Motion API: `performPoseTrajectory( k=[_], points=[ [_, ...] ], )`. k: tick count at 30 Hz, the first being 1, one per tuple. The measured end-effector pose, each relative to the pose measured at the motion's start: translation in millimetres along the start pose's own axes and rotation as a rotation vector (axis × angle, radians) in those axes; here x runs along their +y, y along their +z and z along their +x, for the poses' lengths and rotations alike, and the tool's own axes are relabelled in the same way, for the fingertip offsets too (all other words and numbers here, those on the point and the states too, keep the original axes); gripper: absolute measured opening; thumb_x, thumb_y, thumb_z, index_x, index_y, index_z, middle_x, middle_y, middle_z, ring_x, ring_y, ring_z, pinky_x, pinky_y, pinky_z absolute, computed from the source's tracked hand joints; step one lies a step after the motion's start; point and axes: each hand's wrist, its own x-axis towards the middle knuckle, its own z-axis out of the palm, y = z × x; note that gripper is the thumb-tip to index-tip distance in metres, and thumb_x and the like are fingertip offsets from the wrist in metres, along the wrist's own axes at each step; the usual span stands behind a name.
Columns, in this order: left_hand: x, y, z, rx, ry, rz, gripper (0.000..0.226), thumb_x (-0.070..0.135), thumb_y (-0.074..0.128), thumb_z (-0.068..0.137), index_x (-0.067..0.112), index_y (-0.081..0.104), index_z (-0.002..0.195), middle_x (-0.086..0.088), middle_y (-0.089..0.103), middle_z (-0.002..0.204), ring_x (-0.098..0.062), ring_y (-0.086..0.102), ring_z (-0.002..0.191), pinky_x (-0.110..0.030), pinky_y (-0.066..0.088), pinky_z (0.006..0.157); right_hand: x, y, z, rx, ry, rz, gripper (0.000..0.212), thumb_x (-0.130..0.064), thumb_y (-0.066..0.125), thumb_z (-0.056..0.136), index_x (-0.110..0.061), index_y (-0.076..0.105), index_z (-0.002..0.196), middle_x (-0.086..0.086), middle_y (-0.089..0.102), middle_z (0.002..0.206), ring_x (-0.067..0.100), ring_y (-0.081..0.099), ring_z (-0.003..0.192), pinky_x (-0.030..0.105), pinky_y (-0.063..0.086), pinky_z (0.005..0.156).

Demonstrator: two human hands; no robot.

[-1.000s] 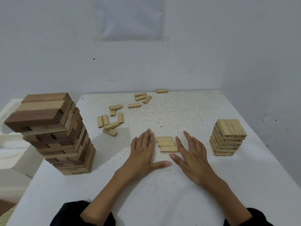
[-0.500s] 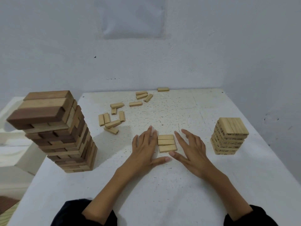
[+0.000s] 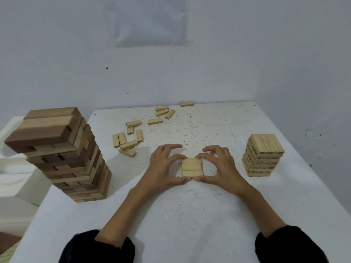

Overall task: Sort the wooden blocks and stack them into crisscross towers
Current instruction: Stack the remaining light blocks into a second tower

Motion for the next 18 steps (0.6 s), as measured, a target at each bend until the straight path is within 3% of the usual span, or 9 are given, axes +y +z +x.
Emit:
performPoseTrajectory(
  k=[8,12,15,18],
  points=[
    [10.4,-28.5,10.8,0.102,0.139,-0.015,0.055,0.064,0.063,0.067,0.03,0.065,0.11,0.013,0.045,0.134,-0.004,0.026,0.125,-0.04,0.026,0.102,-23.1,-30.9,-0.3,0.059,-0.106,0.036,0.065,-0.071,0.054,0.062,-0.036,0.057,0.116,-0.018,0.037,0.123,0.0,0.026,0.113,0.026,0.025,0.096],
    [34.8,-50.1,28.8,0.152,0.172,-0.033,0.051,0.062,0.065,0.066,0.032,0.066,0.107,0.014,0.044,0.135,-0.006,0.026,0.129,-0.047,0.026,0.107,-37.0,-59.6,2.0,0.117,-0.133,0.041,0.058,-0.064,0.063,0.066,-0.034,0.056,0.116,-0.018,0.037,0.122,-0.001,0.024,0.113,0.009,0.024,0.092],
    [55.5,-59.9,45.6,0.19,0.216,-0.04,0.051,0.062,0.065,0.066,0.031,0.066,0.106,0.013,0.045,0.136,-0.01,0.03,0.128,-0.044,0.026,0.107,-42.5,-87.0,2.4,0.182,-0.134,0.033,0.053,-0.056,0.065,0.066,-0.034,0.056,0.114,-0.016,0.038,0.121,0.001,0.025,0.111,-0.002,0.02,0.087],
    [76.1,-57.9,64.1,0.222,0.266,-0.033,0.052,0.063,0.064,0.066,0.028,0.067,0.106,0.012,0.047,0.135,-0.009,0.031,0.126,-0.033,0.025,0.102,-38.3,-116.9,-0.8,0.221,-0.131,0.01,0.054,-0.06,0.072,0.065,-0.038,0.055,0.111,-0.014,0.04,0.122,-0.002,0.025,0.107,-0.004,0.017,0.087]
  ],
)
